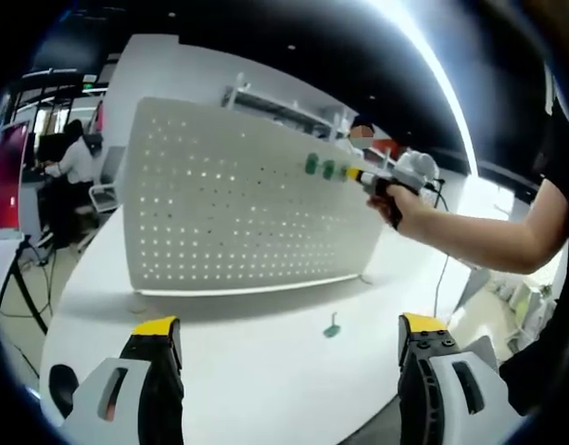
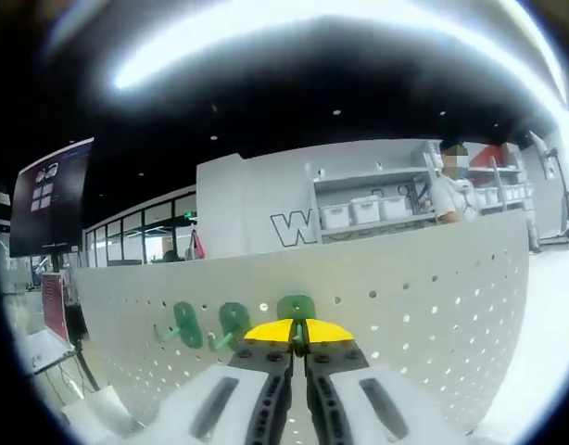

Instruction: Insert the hook assembly into the mounting plate slot until the hook locks in place.

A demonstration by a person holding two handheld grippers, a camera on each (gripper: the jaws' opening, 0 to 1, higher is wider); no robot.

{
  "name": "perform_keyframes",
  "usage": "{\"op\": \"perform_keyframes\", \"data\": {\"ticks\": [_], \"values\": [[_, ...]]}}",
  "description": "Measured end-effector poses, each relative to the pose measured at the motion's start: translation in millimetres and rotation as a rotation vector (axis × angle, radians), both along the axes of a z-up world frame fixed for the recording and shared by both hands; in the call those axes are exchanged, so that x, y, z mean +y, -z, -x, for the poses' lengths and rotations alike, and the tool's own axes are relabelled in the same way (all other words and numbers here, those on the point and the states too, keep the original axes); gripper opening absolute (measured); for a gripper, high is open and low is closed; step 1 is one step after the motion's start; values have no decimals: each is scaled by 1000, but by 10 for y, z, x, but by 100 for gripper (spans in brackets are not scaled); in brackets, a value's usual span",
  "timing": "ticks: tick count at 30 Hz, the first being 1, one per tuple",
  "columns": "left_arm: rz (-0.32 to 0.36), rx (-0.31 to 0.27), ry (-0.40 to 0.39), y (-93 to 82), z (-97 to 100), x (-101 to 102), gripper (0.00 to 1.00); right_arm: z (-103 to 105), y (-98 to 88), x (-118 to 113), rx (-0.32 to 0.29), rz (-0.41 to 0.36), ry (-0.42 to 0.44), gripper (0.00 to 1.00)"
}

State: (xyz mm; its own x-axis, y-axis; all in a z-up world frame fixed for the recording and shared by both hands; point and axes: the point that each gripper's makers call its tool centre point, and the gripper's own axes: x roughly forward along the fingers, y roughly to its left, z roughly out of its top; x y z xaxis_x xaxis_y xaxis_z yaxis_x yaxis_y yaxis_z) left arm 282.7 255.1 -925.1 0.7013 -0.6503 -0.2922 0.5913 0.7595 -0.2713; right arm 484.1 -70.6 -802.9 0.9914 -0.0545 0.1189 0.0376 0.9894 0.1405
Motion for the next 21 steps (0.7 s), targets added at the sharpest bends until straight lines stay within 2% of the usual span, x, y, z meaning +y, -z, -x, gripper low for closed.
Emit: {"op": "perform_keyframes", "data": {"ticks": [15, 21], "values": [[-14, 12, -6, 46, -11, 12, 99, -63, 35, -21, -8, -7, 9, 0], [-52, 32, -14, 139, -10, 57, 99, -72, 35, -29, -5, 6, 13, 0]]}}
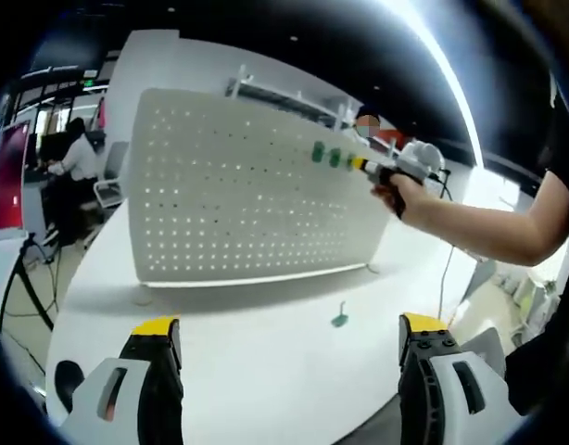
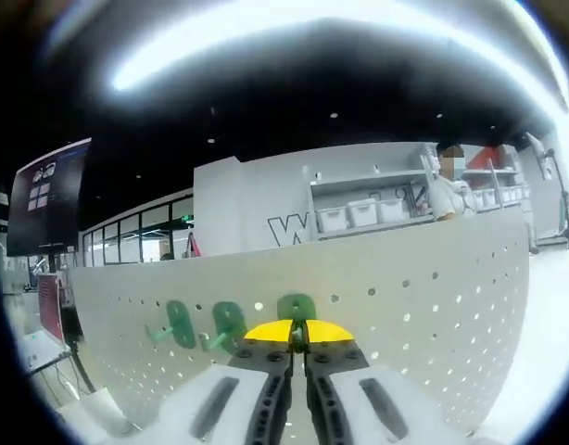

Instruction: Insert the hook assembly into the mounting plate slot until the hook locks in place.

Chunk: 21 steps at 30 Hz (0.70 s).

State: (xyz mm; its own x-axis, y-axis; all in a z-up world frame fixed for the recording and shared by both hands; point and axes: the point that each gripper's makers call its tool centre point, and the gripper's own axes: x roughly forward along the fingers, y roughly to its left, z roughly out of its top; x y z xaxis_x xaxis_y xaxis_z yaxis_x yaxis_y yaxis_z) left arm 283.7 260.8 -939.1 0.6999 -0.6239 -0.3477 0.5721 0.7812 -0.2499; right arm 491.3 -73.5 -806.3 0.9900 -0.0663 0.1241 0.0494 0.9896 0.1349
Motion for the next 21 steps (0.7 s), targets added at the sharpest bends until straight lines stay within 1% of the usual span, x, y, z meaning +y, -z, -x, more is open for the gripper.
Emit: {"op": "perform_keyframes", "data": {"ticks": [2, 5, 11, 14, 15, 17, 21], "values": [[-1, 4, -3, 10, 4, 6, 99, -6, 1, -2, 3, 5, 1, 0], [-2, 5, -4, 17, 12, 3, 99, -2, 1, -10, 2, -11, -2, 0], [-2, 0, -6, -2, 10, 4, 99, -11, -2, -14, 11, -5, -4, 1], [-2, -3, -7, -12, 11, 11, 99, -6, 0, -7, 25, 19, -2, 1], [-4, -2, -7, -13, 12, 15, 99, -7, 0, -7, 29, 22, -3, 2], [1, -5, -11, -23, 9, 22, 99, -9, -7, -1, 41, 1, -9, 3], [4, -7, -11, -41, 16, 17, 99, 23, -94, -3, 33, 3, -3, 10]]}}
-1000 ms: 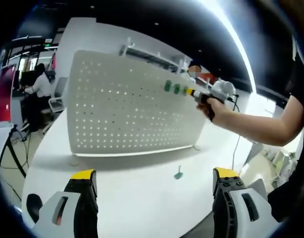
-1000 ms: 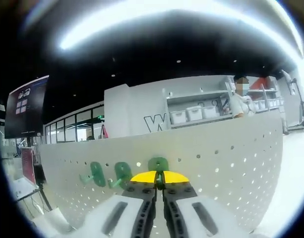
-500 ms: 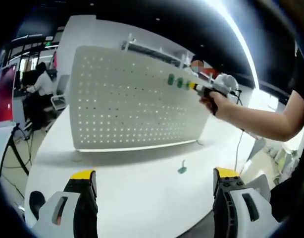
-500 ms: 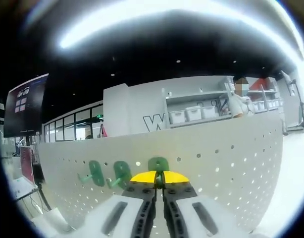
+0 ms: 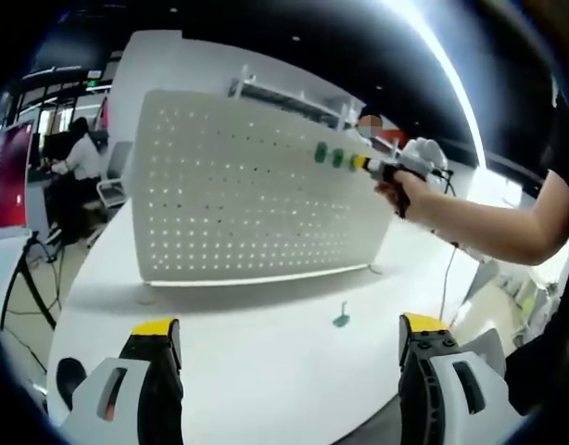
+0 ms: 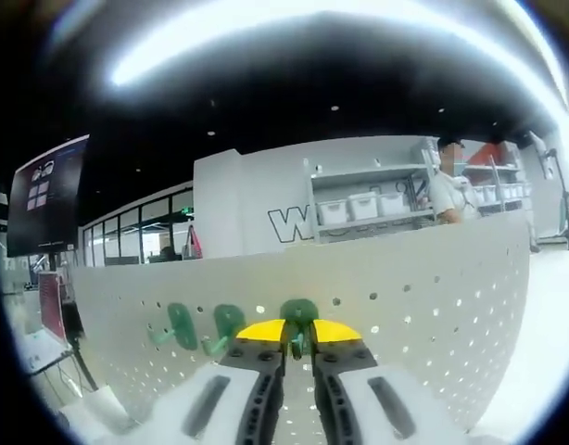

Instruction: Insert the hook assembly into the mounting plate slot until the hook locks in place.

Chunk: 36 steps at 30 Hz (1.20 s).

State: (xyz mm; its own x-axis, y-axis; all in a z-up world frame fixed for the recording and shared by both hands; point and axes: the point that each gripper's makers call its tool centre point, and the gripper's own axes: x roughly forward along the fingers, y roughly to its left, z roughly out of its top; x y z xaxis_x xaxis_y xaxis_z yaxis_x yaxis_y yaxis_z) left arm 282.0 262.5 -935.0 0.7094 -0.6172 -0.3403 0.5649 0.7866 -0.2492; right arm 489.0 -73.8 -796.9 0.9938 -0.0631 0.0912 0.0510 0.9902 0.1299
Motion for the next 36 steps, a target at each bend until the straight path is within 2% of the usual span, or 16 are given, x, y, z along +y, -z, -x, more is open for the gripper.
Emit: {"op": "perform_keyframes", "data": {"ticks": [3, 8, 11, 14, 20, 23, 26, 36], "values": [[1, -4, 3, -15, 6, -8, 99, 33, -91, -22, -16, -13, 6, 19], [-5, 2, 9, 3, 25, -2, 99, 128, -297, -73, -43, -7, 1, 21], [-13, 12, 7, 44, 45, 27, 99, 195, -332, -66, -46, -3, -18, 22], [-25, 26, 10, 100, 69, 57, 99, 292, -294, -81, -23, 24, -30, 22], [-38, 48, 20, 174, 118, 60, 99, 564, -86, -146, 41, 68, -39, 23], [-42, 55, 24, 197, 135, 60, 99, 695, 51, -172, 73, 67, -39, 23], [-48, 58, 27, 211, 149, 67, 99, 819, 250, -155, 133, 57, -58, 24], [-55, 68, 23, 239, 204, 92, 99, 1147, 647, -114, 227, 74, -76, 27]]}}
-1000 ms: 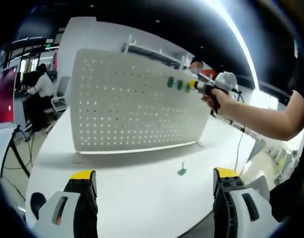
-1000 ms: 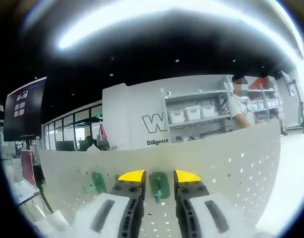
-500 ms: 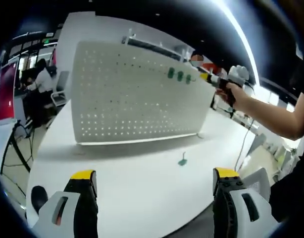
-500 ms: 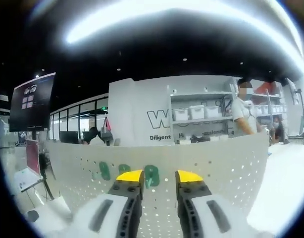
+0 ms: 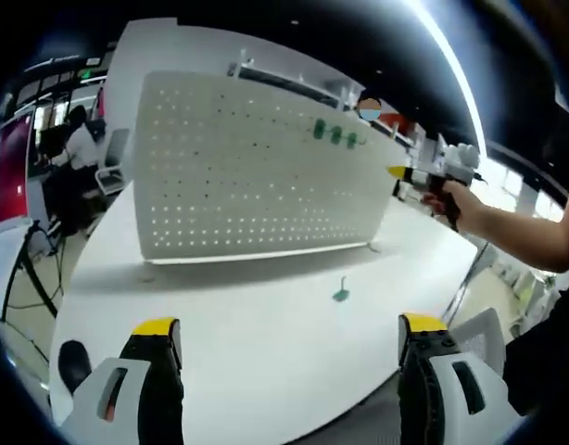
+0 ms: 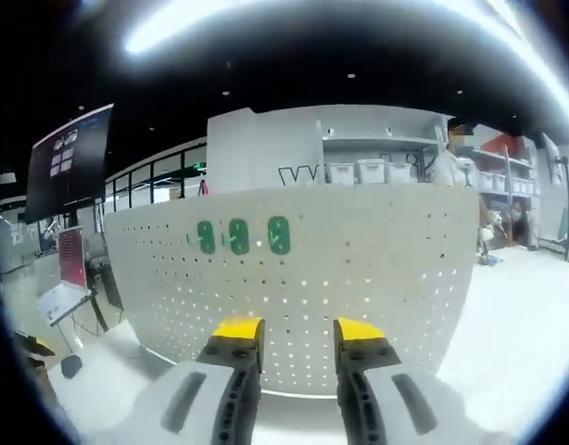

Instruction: Insert the hook assembly into the mounting plate slot until the hook locks in place.

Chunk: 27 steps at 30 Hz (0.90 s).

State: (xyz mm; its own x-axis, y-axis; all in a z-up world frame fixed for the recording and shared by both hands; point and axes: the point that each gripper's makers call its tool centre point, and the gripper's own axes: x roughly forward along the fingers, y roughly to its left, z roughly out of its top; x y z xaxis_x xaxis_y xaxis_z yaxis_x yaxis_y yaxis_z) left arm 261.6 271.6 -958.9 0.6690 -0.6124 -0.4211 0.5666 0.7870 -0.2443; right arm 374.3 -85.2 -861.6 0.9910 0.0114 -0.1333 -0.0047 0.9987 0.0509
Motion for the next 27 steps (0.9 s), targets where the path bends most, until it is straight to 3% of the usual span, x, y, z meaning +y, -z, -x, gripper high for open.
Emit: {"op": "perform_keyframes", "data": {"ticks": [7, 10, 12, 27], "values": [[-5, 10, -5, 33, 53, 26, 99, 240, 316, 87, 83, 10, -36, 29], [-8, 16, -5, 55, 79, 35, 99, 363, 520, 151, 146, 38, -67, 28], [5, 25, -6, 65, 108, 18, 99, 424, 615, 209, 166, 17, -87, 28], [-14, 46, 2, 162, 222, -56, 99, 948, 1191, 437, 321, 12, -178, 33]]}}
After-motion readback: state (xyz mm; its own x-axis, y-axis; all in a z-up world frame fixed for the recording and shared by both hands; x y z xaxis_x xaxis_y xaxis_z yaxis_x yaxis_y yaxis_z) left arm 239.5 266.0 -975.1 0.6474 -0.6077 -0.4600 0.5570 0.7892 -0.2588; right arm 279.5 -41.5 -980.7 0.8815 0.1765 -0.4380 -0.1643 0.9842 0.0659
